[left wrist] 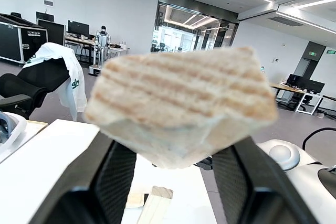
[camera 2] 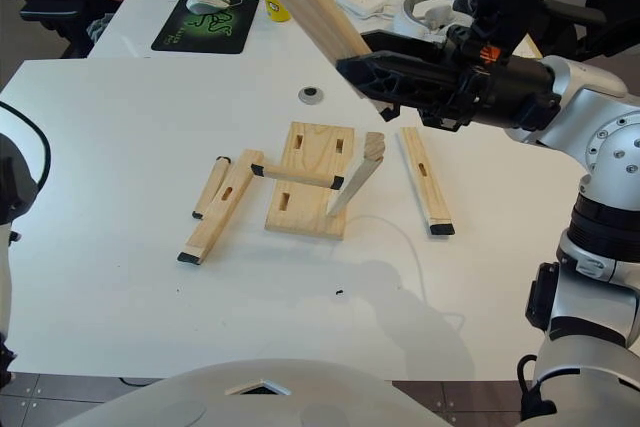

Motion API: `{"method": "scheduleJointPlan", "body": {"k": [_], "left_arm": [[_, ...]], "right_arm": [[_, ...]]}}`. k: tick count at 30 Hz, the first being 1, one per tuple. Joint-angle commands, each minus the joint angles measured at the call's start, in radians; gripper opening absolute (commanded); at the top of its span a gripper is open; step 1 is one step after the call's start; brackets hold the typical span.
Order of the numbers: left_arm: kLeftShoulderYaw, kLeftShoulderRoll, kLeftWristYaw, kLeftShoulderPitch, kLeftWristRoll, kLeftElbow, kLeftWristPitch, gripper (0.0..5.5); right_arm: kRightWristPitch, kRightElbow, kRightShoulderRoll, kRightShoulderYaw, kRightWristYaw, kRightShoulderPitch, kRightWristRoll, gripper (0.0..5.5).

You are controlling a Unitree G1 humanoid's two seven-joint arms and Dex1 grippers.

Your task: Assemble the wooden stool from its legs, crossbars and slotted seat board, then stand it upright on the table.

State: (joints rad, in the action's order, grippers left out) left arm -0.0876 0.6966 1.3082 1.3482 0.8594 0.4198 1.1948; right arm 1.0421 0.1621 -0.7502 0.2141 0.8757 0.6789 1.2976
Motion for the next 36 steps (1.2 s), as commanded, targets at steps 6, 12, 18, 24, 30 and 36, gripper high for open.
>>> {"method": "scheduleJointPlan", "body": {"k": [6,12,18,24,30,36], "left_arm": [[-0.102,0.022,-0.035,-0.096,0.051,-0.122,0.010,2.05],[-0.190,0.102,-0.054,-0.167,0.064,-0.168,-0.011,2.03],[-0.237,0.219,-0.031,-0.284,0.020,-0.202,-0.100,2.03],[-0.047,0.258,-0.022,-0.178,-0.216,-0.031,-0.306,2.03],[0.158,0.287,0.039,-0.152,-0.528,0.166,-0.630,2.03],[0.166,0.268,0.119,-0.190,-0.597,0.278,-0.741,2.03]], "right_arm": [[-0.072,-0.032,-0.033,0.023,-0.025,-0.017,-0.162,3.61],[-0.177,-0.094,-0.086,0.110,-0.044,-0.086,-0.305,3.79],[-0.344,0.061,-0.193,0.068,0.021,-0.507,-0.593,3.79],[-0.368,0.343,-0.181,-0.051,0.012,-0.739,-0.686,3.79],[-0.411,0.418,-0.116,-0.165,-0.063,-0.783,-0.789,3.79],[-0.445,0.392,-0.036,-0.345,-0.154,-0.825,-0.942,3.79]]}}
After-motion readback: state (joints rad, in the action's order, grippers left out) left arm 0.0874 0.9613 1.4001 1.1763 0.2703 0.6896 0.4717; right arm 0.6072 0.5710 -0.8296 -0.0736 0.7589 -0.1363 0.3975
